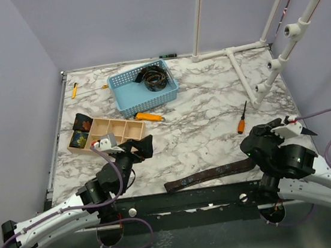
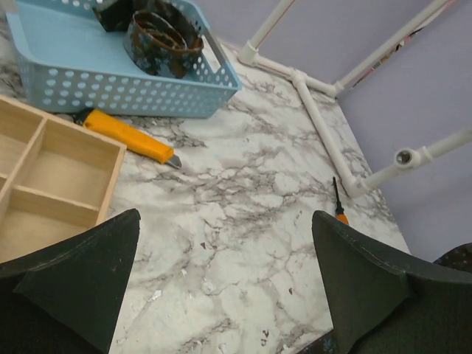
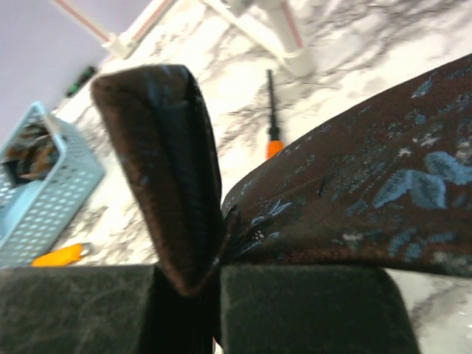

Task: Roll the ties
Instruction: Flatten out the tie at the center of the board.

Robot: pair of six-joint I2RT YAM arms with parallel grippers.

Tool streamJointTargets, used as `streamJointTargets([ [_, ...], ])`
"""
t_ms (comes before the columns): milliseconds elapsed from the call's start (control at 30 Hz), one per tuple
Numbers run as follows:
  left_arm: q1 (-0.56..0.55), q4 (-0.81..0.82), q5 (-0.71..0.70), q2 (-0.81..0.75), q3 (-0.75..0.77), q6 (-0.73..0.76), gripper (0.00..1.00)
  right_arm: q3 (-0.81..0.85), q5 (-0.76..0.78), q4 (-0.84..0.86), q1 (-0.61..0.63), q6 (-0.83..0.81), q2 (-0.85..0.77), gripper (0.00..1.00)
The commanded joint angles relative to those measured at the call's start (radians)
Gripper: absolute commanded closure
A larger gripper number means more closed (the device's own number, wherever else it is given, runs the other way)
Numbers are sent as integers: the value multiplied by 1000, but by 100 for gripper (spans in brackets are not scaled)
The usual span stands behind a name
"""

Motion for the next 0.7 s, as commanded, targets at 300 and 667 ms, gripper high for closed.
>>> streamJointTargets([
  [300, -3, -456, 420, 190, 89, -438, 1, -19, 125, -413, -7, 496, 117, 100],
  [667, -4, -604, 721, 148, 82, -576, 1, -75, 100, -145, -6, 154, -50, 100],
])
